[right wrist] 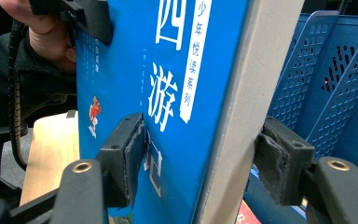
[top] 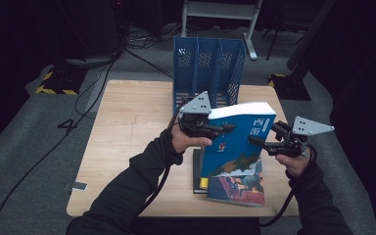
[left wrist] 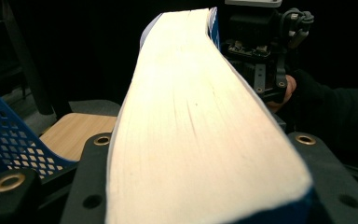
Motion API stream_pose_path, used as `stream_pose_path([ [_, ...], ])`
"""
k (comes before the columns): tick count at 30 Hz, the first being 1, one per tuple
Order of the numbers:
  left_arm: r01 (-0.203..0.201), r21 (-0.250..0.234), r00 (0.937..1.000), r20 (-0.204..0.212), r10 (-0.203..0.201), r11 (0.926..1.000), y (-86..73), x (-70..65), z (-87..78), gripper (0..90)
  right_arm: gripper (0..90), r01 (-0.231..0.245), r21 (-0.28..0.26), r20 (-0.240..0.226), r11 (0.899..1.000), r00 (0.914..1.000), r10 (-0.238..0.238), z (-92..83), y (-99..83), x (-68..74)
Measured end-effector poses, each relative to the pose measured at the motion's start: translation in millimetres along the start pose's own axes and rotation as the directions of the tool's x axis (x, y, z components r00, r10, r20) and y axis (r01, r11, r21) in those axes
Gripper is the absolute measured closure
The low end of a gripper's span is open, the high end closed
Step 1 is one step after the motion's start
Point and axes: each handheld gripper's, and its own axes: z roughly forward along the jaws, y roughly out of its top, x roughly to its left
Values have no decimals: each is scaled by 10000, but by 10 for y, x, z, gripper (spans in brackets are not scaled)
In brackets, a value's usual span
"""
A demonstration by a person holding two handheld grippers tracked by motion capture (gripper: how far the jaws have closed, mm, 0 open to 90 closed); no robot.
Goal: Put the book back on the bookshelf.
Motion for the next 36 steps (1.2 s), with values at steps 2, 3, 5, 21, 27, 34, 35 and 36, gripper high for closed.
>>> stream_pose_path([
  [2,185,-45,9998,27,-185,9998,35,14,2,524,387,31,-14,-19,10000,10000,-31,4,2,1],
  [3,237,17,9997,20,-237,9997,63,14,9,526,387,72,-9,-38,10000,10000,-72,7,6,4],
  [5,275,126,9996,14,-275,9995,91,9,26,540,386,76,-33,-54,10000,10000,-76,10,15,9],
  [21,582,383,9980,-252,-573,9976,187,-56,57,601,348,-66,31,-31,10000,10000,66,-23,-12,-39],
  [27,776,468,9916,-1074,-722,9959,267,-30,-3,608,367,-524,2,330,9986,9981,524,-151,-94,-121],
  [34,768,750,9790,-1948,-609,9942,369,35,-118,609,369,-939,-42,822,9956,9922,939,-300,-170,-215],
  [35,738,777,9765,-2081,-562,9942,393,45,-149,609,370,-1021,-41,833,9948,9913,1021,-313,-189,-233],
  [36,733,796,9739,-2204,-542,9941,412,53,-176,609,370,-1163,9,912,9932,9891,1157,-325,-214,-255],
])
